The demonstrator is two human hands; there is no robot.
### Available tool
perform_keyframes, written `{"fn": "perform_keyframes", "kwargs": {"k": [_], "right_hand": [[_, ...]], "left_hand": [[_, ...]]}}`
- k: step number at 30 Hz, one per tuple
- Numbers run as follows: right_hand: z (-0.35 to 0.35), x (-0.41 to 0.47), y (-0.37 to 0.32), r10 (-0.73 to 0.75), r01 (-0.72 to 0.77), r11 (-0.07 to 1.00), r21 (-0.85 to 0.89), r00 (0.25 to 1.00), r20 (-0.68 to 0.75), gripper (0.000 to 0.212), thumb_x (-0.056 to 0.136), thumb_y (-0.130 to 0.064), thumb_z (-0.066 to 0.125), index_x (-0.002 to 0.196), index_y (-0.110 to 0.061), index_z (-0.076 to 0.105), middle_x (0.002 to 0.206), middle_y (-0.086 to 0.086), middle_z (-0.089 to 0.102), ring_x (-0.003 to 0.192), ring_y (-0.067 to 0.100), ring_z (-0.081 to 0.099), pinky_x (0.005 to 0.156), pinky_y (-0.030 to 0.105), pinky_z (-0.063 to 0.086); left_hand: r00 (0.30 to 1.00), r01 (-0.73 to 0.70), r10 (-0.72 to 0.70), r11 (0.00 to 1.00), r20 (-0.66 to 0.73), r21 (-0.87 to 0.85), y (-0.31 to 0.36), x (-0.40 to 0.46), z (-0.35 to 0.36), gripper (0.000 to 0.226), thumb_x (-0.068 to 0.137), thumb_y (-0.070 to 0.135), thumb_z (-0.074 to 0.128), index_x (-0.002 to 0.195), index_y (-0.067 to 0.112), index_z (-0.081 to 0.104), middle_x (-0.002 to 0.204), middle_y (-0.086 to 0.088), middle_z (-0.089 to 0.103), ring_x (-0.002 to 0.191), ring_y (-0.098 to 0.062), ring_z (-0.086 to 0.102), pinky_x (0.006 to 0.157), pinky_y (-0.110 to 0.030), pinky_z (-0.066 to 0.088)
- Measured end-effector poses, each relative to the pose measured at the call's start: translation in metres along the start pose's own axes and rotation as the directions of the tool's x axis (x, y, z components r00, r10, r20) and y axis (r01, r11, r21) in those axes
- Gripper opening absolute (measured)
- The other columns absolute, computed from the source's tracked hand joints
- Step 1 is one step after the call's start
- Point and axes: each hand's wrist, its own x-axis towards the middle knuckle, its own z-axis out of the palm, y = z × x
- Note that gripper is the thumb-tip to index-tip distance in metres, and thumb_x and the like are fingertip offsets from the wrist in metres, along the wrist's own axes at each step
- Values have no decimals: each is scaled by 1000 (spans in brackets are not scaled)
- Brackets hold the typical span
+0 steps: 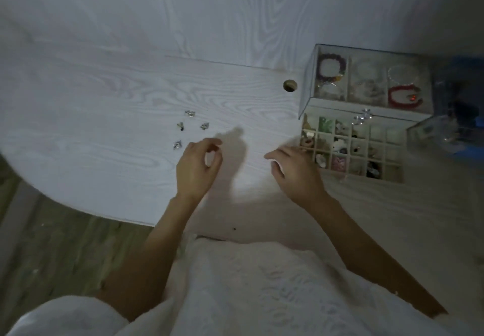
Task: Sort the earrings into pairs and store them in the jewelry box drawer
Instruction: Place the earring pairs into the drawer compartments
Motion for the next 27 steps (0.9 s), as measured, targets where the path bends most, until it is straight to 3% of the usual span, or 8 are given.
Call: {"fn": "perform_keyframes", "kwargs": {"k": [4, 6, 11, 13, 16, 21, 27], "right_hand": [[45, 49, -30, 54, -92, 982, 167, 975, 215, 23, 89, -9, 55, 109, -13, 64, 107, 5, 63, 95, 20, 59, 79, 31, 49], [65, 78, -40, 52, -92, 981, 168, 972, 230, 29, 88, -9, 56, 116, -14, 59, 116, 7, 57, 102, 23, 56, 84, 34, 49], [99, 133, -61, -30, 22, 999, 45, 984, 178, 44, 87, -3, 56, 129, -15, 52, 131, 7, 50, 118, 28, 41, 95, 35, 42], [107, 143, -65, -86, 87, 996, -1, 975, 203, 41, 89, 1, 51, 127, -13, 55, 132, 9, 52, 121, 30, 41, 99, 34, 35], [112, 144, -67, -108, 130, 989, -68, 957, 268, 32, 92, -2, 47, 121, -9, 60, 128, 10, 54, 121, 27, 41, 96, 37, 40], [110, 123, -59, -172, 200, 975, -98, 956, 238, 30, 84, 8, 53, 111, 1, 64, 111, 16, 64, 106, 34, 52, 77, 44, 53], [97, 66, -43, -104, 115, 991, -67, 984, 143, 9, 80, 7, 61, 85, 4, 67, 86, 18, 62, 75, 31, 60, 60, 42, 55]], "left_hand": [[916, 394, -396, 918, -62, -43, -65, -1, -28, 37, 83, 19, 65, 118, 13, 56, 112, -8, 61, 98, -21, 57, 81, -32, 45], [880, 473, -474, 880, -33, -27, -85, 3, -33, 45, 81, 20, 68, 123, 12, 53, 117, -10, 57, 100, -22, 57, 82, -30, 45], [899, 436, -435, 900, 51, 1, -98, 18, -26, 47, 79, 23, 70, 123, 14, 54, 116, -12, 54, 93, -24, 58, 87, -35, 48], [913, 405, -404, 914, 52, 2, -96, 26, -22, 42, 80, 21, 68, 121, 15, 57, 113, -11, 55, 93, -25, 58, 85, -30, 45], [937, 345, -345, 939, 56, 6, -96, 33, -20, 32, 82, 14, 65, 114, 15, 63, 110, -9, 58, 91, -23, 61, 81, -22, 43], [964, 253, -253, 967, 86, 16, -93, 30, -18, 15, 82, 11, 65, 96, 11, 72, 97, -7, 65, 82, -21, 62, 76, -29, 49], [967, 204, -192, 977, 167, -58, -74, 14, -5, 14, 81, 6, 68, 93, 8, 72, 97, -5, 66, 77, -14, 62, 70, -7, 41]]}}
